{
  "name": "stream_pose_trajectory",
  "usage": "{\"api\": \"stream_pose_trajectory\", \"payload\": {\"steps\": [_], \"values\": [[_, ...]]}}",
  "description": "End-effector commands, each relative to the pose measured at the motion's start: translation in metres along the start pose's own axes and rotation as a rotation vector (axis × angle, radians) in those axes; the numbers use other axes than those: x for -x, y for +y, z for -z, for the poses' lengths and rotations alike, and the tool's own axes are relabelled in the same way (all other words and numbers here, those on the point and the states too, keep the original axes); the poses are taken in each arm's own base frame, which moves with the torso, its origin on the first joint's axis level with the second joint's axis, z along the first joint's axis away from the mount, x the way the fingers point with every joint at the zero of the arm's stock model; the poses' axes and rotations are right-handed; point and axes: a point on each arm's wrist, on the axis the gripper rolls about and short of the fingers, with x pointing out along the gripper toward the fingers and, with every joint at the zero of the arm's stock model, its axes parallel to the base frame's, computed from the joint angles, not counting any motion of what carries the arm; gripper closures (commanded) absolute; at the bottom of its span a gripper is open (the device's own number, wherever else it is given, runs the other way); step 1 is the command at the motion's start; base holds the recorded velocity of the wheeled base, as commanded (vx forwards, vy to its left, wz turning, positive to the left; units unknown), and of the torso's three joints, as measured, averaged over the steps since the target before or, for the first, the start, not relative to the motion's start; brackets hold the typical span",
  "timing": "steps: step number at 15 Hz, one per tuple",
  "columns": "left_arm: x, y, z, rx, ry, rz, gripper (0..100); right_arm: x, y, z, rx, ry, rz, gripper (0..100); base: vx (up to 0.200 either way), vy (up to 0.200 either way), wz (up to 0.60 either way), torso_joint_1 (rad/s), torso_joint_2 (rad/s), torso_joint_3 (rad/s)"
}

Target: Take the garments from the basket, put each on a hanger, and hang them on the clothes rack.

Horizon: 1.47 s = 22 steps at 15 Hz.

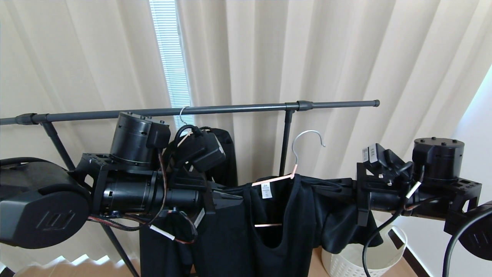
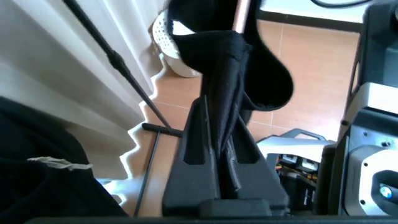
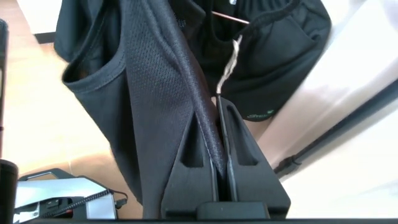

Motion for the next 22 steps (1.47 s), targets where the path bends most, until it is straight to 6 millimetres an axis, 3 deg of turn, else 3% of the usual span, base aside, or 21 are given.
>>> {"api": "stream_pose_trajectory", "payload": {"steps": [1,3,4,7,14,17,22], "values": [[0.005,-0.002,0.0,0.002,-0.001,-0.019,100,-0.001,-0.002,0.0,-0.004,0.01,0.022,100,0.0,0.0,0.0,0.0,0.0,0.0],[0.01,-0.005,-0.001,-0.001,-0.003,-0.039,100,0.0,0.0,0.001,-0.002,0.01,0.02,100,0.0,0.0,0.0,0.0,0.0,0.0],[0.013,-0.005,-0.002,-0.003,-0.008,-0.045,100,0.0,0.0,-0.001,0.001,0.006,0.022,0,0.0,0.0,0.0,0.0,0.0,0.0],[0.033,-0.011,-0.004,-0.002,-0.03,-0.091,100,0.003,-0.001,-0.001,0.0,-0.009,-0.001,0,0.0,0.0,0.0,0.0,0.0,0.0],[0.083,-0.032,0.007,-0.004,-0.069,-0.177,100,0.033,-0.015,-0.002,-0.004,-0.118,-0.135,0,0.0,0.0,0.0,0.0,0.0,0.0],[0.104,-0.037,0.013,0.015,-0.093,-0.238,100,0.032,-0.018,0.001,-0.016,-0.116,-0.143,0,0.0,0.0,0.0,0.0,0.0,0.0],[0.108,-0.044,0.022,0.037,-0.083,-0.236,100,0.017,-0.036,0.023,-0.076,-0.08,-0.141,0,0.0,0.0,0.0,0.0,0.0,0.0]]}}
